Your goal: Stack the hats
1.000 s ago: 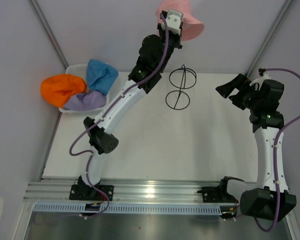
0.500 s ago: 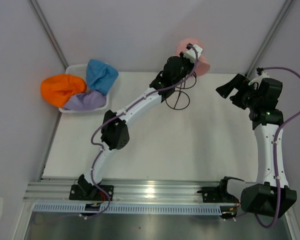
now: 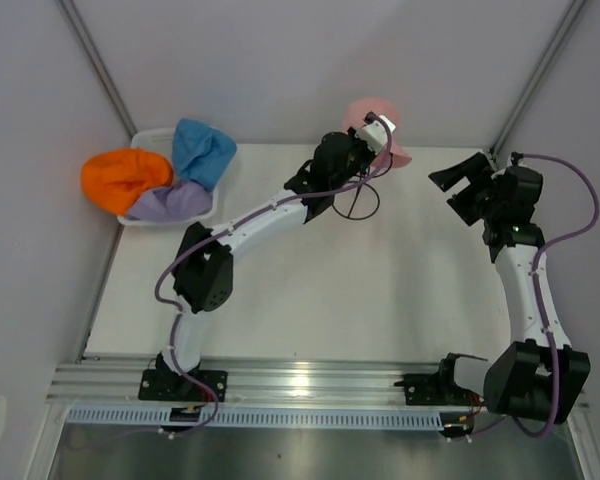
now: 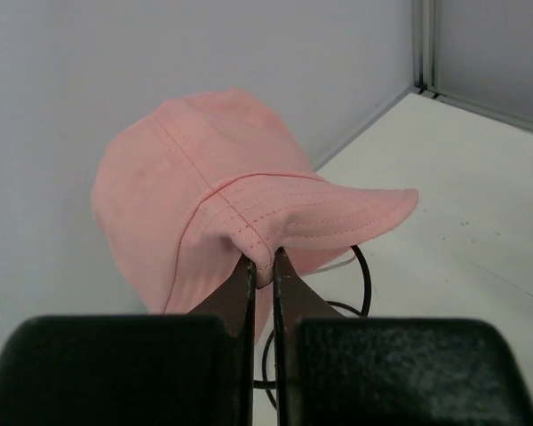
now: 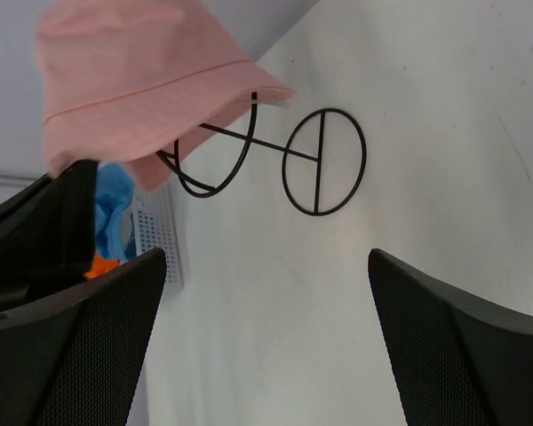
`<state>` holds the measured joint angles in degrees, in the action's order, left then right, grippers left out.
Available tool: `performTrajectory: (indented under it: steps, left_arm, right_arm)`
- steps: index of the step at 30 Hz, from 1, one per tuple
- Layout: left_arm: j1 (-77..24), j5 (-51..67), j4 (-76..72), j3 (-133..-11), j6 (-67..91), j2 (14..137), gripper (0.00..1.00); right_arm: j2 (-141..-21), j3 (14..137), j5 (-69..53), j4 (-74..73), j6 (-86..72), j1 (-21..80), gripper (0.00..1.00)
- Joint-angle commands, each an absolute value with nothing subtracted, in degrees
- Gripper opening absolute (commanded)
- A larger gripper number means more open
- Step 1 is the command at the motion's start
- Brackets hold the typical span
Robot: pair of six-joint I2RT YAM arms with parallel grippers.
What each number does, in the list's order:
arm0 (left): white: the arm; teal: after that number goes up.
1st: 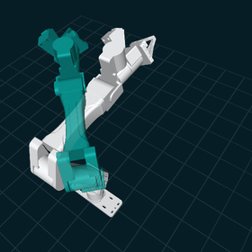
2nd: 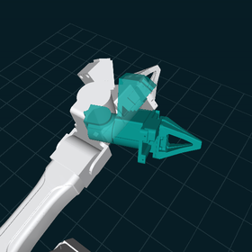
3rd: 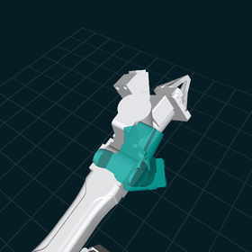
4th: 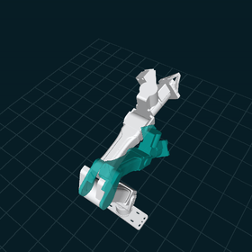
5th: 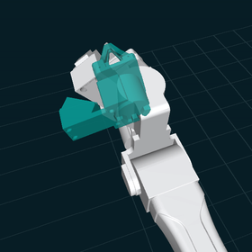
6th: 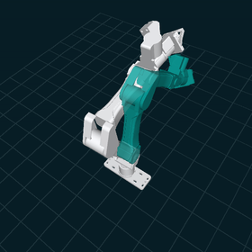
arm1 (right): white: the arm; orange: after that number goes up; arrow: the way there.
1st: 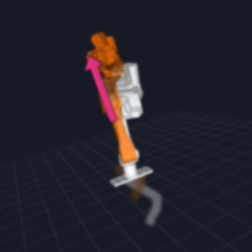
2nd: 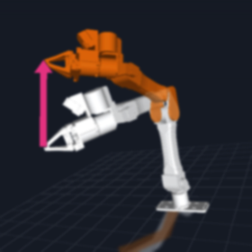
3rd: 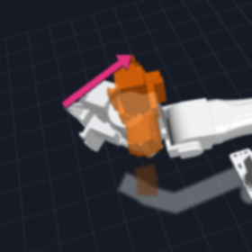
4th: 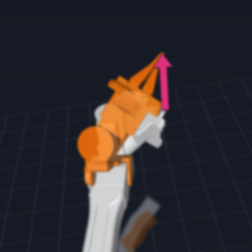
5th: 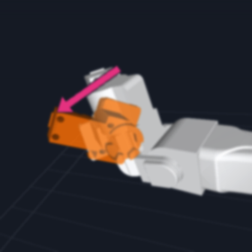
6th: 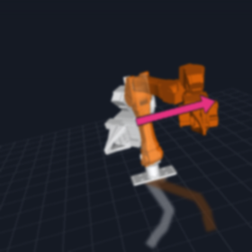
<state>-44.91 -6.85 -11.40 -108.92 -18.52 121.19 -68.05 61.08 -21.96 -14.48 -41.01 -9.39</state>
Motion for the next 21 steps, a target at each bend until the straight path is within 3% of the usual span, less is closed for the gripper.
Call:
performTrajectory:
  steps: [1,13,21]
  left_arm:
    - [-45.44,-6.06,-18.19,-106.0,-19.69,113.12,0.01]
    - [-47.9,-3.34,-20.3,-89.39,-20.39,105.21,0.01]
    - [-47.99,-3.87,-23.03,-84.03,-19.51,105.91,0.01]
  right_arm:
    - [-71.0,60.55,-17.5,-4.84,-50.88,-7.39,1.0]
    - [-77.96,54.85,-11.25,13.79,-63.19,-0.18,1.0]
    - [-74.45,55.11,-9.4,12.57,-59.41,-0.35,1.0]
